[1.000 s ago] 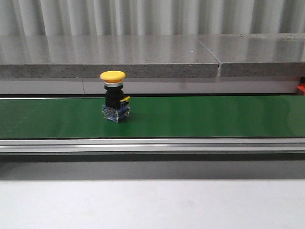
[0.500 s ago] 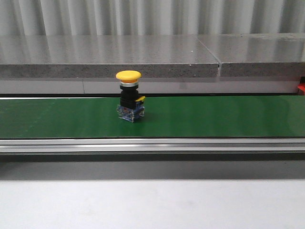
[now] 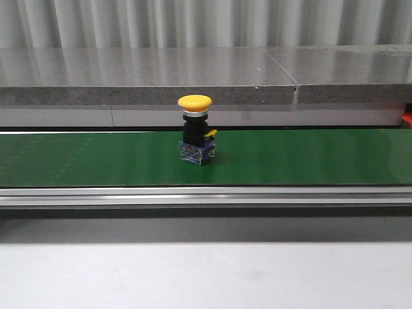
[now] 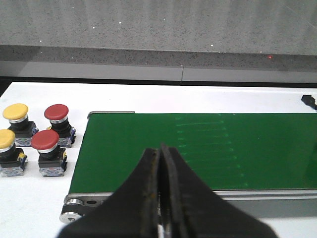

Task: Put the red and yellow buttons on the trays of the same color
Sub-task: 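Carry the red button into the red tray and open the right gripper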

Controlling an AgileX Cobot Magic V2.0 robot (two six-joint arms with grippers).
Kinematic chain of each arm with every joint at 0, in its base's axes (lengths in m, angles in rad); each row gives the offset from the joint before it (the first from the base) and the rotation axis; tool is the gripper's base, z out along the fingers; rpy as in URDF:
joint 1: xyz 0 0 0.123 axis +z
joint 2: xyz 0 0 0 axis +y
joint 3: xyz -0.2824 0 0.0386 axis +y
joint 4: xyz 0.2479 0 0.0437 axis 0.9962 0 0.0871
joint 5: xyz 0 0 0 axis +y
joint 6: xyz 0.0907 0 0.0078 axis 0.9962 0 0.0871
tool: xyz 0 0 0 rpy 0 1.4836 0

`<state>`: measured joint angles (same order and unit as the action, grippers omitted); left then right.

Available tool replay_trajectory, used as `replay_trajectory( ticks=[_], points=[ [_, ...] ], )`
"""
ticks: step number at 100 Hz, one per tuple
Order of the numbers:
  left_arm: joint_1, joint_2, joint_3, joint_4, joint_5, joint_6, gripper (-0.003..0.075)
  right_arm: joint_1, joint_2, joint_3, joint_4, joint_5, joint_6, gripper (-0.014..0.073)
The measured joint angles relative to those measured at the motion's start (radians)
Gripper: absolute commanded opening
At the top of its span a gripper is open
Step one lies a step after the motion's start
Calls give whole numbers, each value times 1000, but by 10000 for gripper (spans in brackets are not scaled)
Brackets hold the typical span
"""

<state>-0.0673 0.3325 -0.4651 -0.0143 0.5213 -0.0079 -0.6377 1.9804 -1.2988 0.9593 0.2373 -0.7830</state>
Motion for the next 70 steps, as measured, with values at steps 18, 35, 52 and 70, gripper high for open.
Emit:
replay_trajectory(
  ticks=[18,35,52,70],
  points=[
    [0,0,0,0,0,0,-21,0,12,0,-6,4,0,111],
    [0,0,0,0,0,0,-21,0,31,0,-8,26,0,113],
    [0,0,0,0,0,0,-21,0,46,-6,-10,38,0,196],
    [0,0,0,0,0,0,-21,0,46,-8,-10,47,0,559]
  ],
)
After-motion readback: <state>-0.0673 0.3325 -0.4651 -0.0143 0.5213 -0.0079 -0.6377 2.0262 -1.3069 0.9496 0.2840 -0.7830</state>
